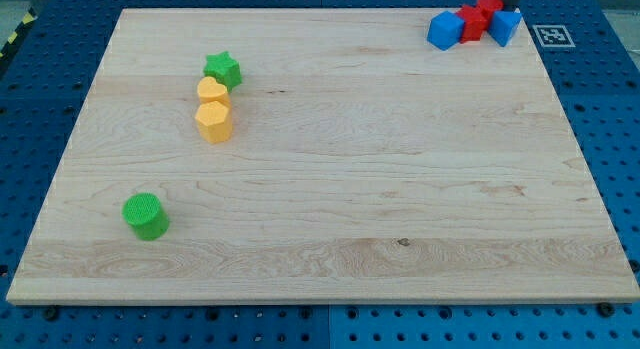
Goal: Bring the blue cube at the top right side of the green star
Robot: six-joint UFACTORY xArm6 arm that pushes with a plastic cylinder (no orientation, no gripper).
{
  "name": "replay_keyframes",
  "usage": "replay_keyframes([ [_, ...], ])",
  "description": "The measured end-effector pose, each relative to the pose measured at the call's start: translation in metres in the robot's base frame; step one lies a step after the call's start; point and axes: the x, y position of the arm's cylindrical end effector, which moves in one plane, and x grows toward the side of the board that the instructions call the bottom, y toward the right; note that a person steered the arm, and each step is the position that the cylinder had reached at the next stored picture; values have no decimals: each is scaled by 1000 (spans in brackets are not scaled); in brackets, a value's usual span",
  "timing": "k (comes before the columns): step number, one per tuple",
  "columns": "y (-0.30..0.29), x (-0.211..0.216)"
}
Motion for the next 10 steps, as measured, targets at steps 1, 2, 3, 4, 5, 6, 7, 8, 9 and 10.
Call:
replay_keyframes([
  [1, -21, 1],
  [2, -44, 11],
  [3, -72, 26],
  [4, -102, 43],
  [5, -135, 60],
  [6, -160, 75],
  [7, -159, 75],
  [8, -160, 86],
  [9, -161, 98],
  [10, -164, 104],
])
